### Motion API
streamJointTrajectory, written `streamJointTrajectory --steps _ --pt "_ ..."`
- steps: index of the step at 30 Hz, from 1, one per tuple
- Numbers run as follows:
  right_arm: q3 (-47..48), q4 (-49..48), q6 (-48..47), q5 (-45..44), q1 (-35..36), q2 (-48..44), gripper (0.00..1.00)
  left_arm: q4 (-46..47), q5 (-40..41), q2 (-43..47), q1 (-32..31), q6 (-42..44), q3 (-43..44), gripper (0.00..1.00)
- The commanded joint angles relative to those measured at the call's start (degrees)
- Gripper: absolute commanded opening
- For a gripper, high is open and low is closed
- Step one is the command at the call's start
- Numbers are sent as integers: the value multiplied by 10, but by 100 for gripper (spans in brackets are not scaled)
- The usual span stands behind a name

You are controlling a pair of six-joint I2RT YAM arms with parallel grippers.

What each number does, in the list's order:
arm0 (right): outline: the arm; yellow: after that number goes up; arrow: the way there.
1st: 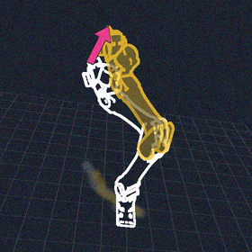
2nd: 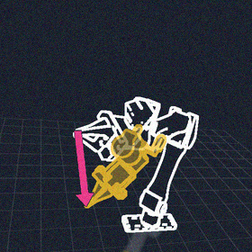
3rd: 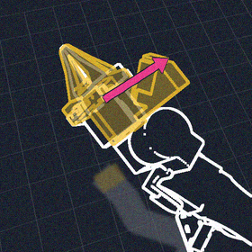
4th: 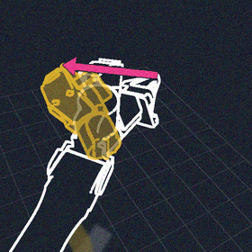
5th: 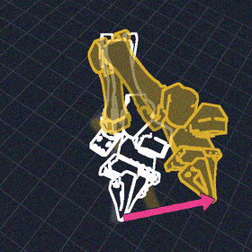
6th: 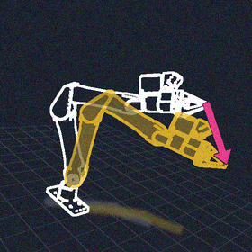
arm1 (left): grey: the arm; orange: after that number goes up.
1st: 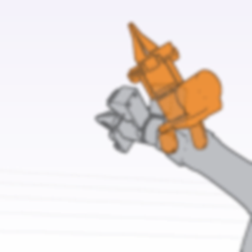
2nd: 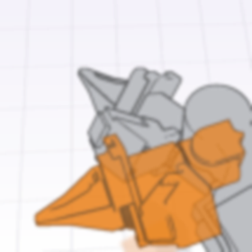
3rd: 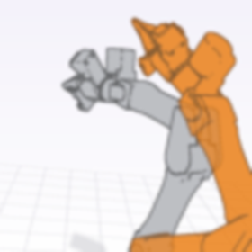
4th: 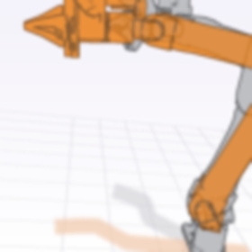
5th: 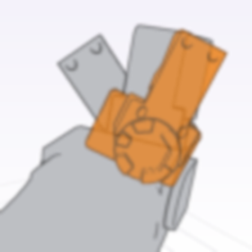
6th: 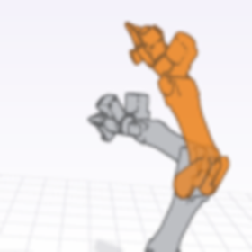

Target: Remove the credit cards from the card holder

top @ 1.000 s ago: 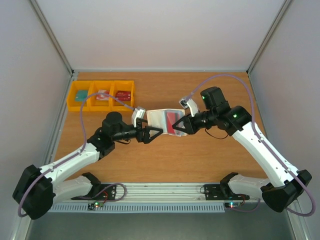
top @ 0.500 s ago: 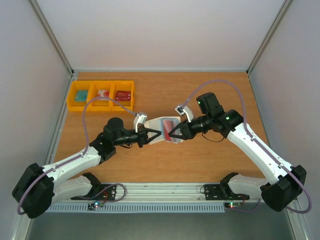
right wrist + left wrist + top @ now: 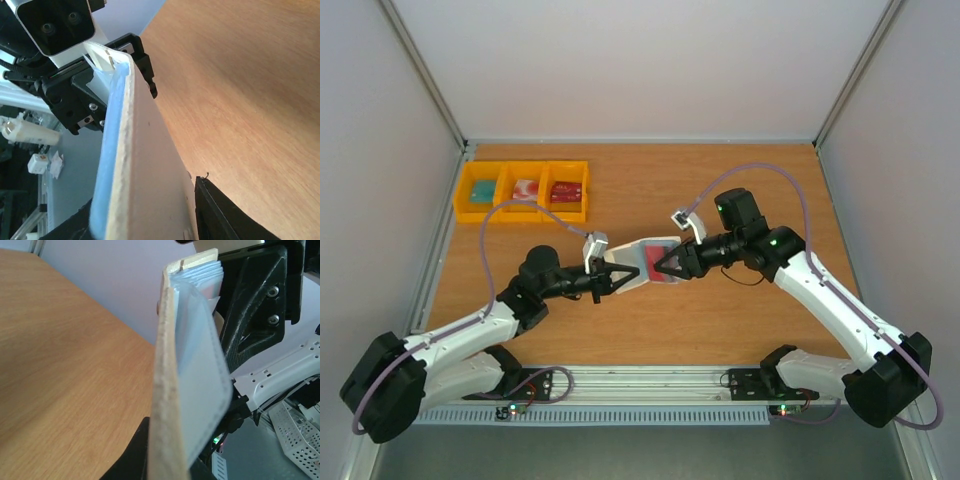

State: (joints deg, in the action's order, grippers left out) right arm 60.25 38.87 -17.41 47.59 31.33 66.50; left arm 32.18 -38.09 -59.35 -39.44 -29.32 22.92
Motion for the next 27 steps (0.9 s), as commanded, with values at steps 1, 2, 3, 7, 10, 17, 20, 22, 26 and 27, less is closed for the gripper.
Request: streamJointTrajectory --steps 1,2,3,7,10,17,20,22,26,27 --pt "-1 3 -21 38 -5 -17 44 42 11 16 9 -15 -6 0" --pt "4 20 -34 55 -5 -20 47 32 14 15 14 -29 -8 0" --pt "7 36 -45 64 -5 -23 50 25 14 14 18 -55 -10 0" --pt "-15 31 -41 55 -6 -32 51 27 17 6 22 -84 -11 0" --pt "-30 6 -24 61 -6 -27 49 20 25 -2 22 -105 -9 0" --pt "-30 -39 3 75 -20 -20 35 33 23 -22 23 -106 -6 0" --pt "-39 -61 16 82 -22 -16 31 31 14 -28 29 -106 -5 0" --pt "-47 -80 30 75 -23 -11 21 35 6 -30 31 -112 -7 0" --pt "-46 -96 40 70 -23 1 11 33 8 -28 31 -110 -7 0" --pt "-41 -102 45 69 -22 5 9 33 8 -30 31 -109 -6 0"
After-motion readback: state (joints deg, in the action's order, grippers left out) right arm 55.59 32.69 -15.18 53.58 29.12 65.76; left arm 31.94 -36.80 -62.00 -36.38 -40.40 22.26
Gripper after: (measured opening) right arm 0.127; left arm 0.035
